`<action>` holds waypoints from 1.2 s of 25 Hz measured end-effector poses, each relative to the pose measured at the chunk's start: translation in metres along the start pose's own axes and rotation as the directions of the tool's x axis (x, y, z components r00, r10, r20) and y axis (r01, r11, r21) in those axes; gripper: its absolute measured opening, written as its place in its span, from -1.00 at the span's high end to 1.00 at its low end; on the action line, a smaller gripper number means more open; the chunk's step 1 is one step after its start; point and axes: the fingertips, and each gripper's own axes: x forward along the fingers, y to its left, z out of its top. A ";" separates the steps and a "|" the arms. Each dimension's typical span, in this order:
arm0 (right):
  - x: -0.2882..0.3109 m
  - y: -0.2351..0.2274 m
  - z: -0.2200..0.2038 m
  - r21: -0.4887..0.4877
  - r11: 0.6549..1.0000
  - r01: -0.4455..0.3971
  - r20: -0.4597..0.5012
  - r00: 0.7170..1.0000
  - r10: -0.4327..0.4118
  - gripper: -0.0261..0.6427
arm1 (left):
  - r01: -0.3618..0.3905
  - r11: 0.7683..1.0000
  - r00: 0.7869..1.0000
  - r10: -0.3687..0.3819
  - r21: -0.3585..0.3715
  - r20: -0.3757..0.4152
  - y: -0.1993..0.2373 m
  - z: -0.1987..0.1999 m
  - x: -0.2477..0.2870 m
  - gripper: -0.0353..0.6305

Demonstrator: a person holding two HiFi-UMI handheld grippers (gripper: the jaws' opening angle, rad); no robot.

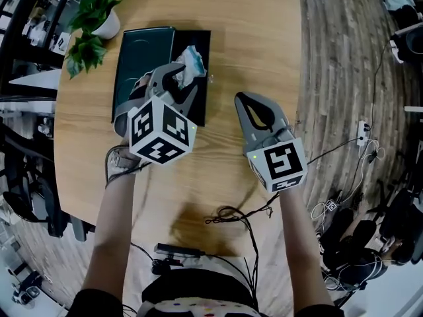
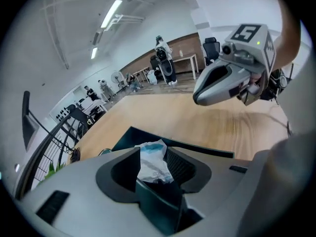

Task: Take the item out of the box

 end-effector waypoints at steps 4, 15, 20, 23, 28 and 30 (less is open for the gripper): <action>-0.011 -0.002 -0.001 0.005 1.000 -0.005 0.006 1.000 0.005 0.90 | -0.004 0.992 0.997 0.014 0.128 -0.079 0.000 -0.001 0.015 0.43; -0.037 -0.014 -0.002 0.023 1.000 -0.002 0.023 1.000 0.001 0.90 | 0.096 0.920 0.973 -0.006 0.379 -0.232 -0.009 -0.006 0.048 0.41; -0.044 -0.019 -0.003 0.026 1.000 0.000 0.024 1.000 -0.001 0.90 | 0.147 0.891 0.961 -0.026 0.430 -0.274 -0.010 -0.009 0.059 0.40; -0.046 -0.019 -0.004 0.020 1.000 -0.004 0.019 1.000 0.003 0.90 | 0.179 0.883 0.955 -0.049 0.433 -0.294 -0.012 -0.011 0.065 0.40; -0.046 -0.018 -0.001 0.032 0.999 -0.002 0.033 0.999 0.001 0.90 | 0.221 0.873 0.943 -0.078 0.435 -0.323 -0.016 -0.015 0.072 0.46; -0.047 -0.018 0.001 0.023 1.000 -0.002 0.031 1.000 0.002 0.90 | 0.225 0.868 0.942 -0.079 0.442 -0.325 -0.016 -0.015 0.073 0.47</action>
